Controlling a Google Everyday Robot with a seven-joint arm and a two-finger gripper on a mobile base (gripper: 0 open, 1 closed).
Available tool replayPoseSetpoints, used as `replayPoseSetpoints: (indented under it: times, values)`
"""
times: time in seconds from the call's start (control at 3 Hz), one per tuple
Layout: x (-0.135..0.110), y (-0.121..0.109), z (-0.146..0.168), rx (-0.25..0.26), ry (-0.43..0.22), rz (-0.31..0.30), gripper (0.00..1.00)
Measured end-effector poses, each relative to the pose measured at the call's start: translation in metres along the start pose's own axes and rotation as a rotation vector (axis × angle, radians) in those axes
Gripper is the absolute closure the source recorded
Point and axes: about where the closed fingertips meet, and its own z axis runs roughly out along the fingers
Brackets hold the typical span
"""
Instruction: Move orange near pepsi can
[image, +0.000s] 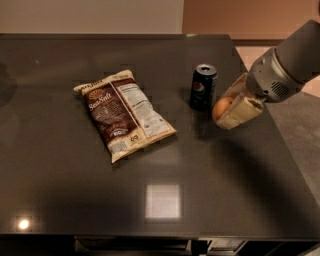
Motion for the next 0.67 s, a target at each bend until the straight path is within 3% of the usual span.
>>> replayPoseSetpoints:
  times: [0.67]
  values:
    - [0.017, -0.035, 0.024, 0.031, 0.003, 0.058, 1.00]
